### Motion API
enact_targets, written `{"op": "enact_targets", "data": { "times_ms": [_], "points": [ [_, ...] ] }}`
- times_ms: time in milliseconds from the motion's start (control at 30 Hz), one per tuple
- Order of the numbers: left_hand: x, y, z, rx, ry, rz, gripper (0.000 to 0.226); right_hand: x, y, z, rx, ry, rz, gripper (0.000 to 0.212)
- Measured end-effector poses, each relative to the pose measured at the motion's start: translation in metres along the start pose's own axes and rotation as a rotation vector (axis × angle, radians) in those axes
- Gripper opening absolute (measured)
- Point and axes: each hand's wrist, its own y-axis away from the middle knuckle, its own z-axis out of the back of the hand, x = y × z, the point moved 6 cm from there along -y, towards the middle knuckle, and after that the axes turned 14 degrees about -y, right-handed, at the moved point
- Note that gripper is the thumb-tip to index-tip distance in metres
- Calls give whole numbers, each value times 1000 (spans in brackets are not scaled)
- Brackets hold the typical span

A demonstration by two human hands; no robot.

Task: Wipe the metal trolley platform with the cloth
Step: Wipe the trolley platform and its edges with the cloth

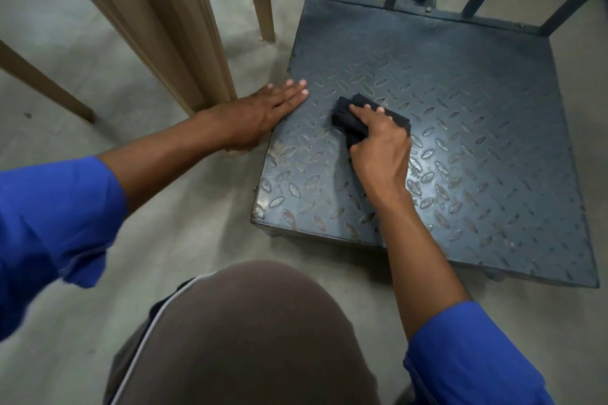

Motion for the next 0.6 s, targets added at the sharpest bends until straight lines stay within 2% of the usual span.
{"op": "enact_targets", "data": {
  "times_ms": [200, 367, 533, 600],
  "points": [
    [3, 24, -2, 121, -91, -5, 101, 5, -25, -4, -24, 14, -65, 62],
    [3, 23, 4, 189, -195, 5, 108, 11, -60, -18, -46, 27, -100, 56],
    [-1, 24, 11, 187, -273, 48, 101, 43, -29, -35, 194, 18, 125, 59],
    [0, 24, 7, 154, -282, 57, 102, 32, -21, -23, 179, 22, 149, 60]
  ]
}}
